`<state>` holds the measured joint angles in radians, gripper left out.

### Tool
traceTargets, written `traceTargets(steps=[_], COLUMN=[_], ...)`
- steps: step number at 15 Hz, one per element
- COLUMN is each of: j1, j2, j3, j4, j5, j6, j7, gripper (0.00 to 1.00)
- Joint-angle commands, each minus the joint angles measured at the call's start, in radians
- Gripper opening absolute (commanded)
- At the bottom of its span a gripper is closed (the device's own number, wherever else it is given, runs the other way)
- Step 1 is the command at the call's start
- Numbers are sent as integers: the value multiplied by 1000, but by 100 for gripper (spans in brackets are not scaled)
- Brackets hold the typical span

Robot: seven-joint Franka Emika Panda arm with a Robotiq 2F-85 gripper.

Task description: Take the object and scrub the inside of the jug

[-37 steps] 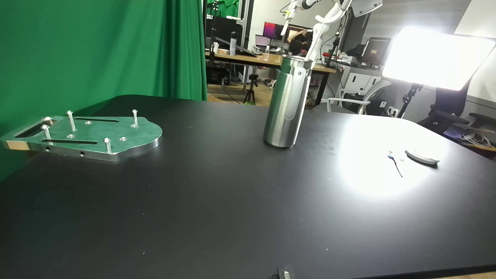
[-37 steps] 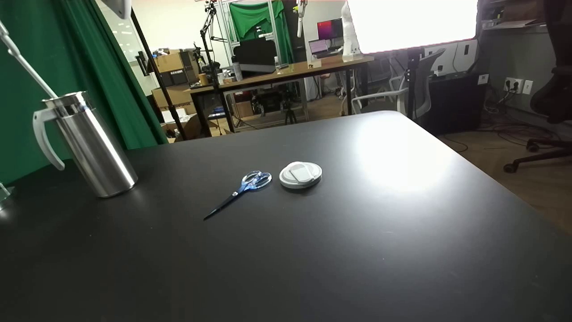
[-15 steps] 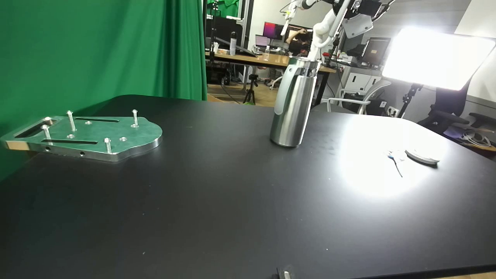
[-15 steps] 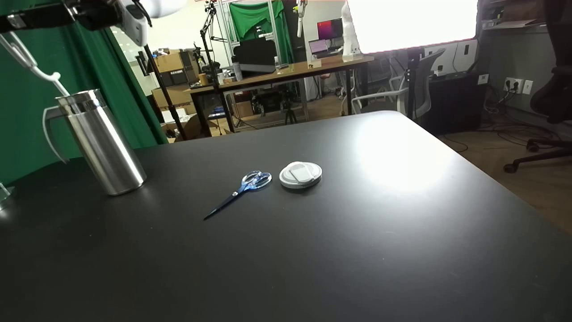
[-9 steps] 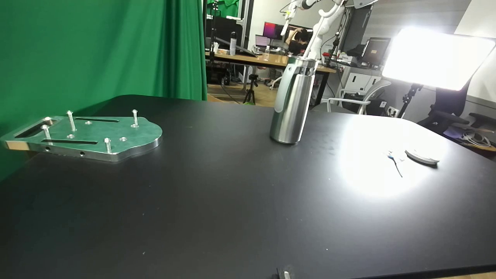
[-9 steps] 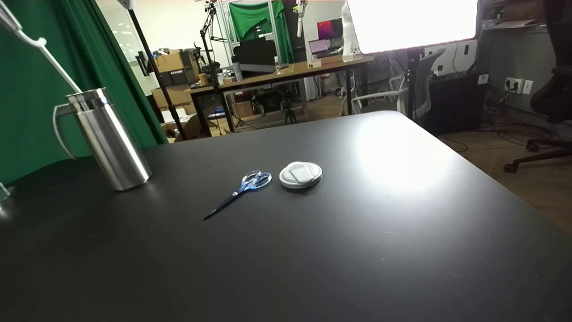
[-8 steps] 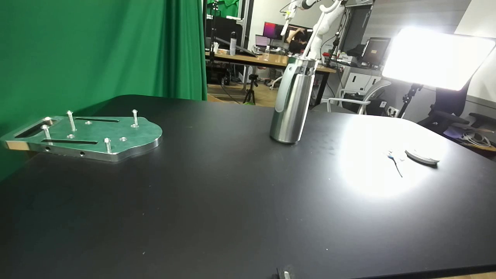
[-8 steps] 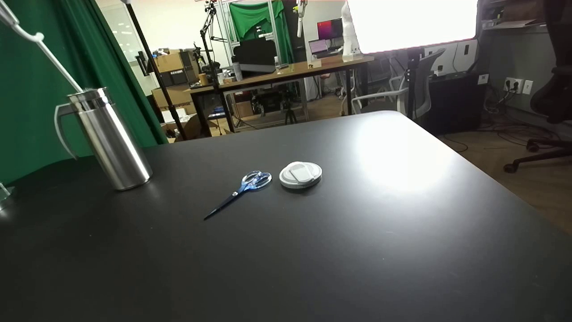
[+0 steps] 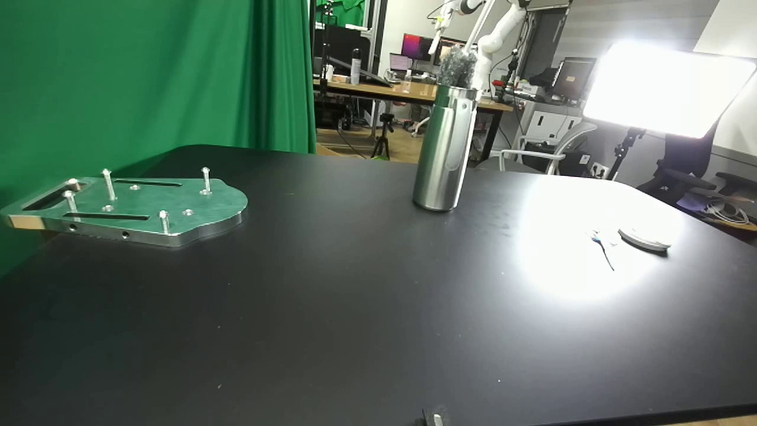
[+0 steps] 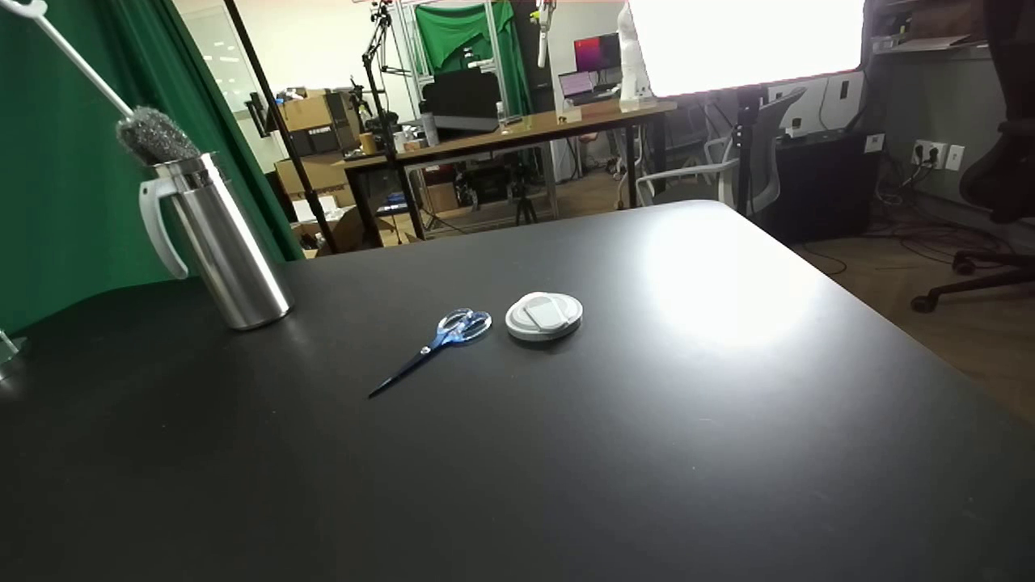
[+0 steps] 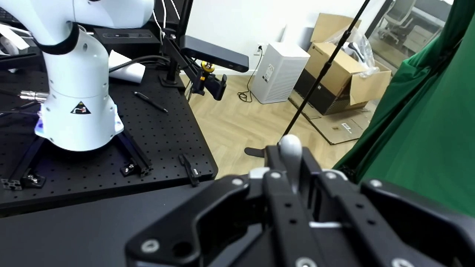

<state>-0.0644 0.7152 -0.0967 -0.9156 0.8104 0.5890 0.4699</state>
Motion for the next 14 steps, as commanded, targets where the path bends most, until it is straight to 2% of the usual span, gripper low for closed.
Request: traceTargets(steps=[1,14], j1=[-9,-12], j2=[18,180], j3=[8,-1], j4=[16,15], j5=[-4,-25], j6=[-6,23], j7=[28,45], gripper=[4,4])
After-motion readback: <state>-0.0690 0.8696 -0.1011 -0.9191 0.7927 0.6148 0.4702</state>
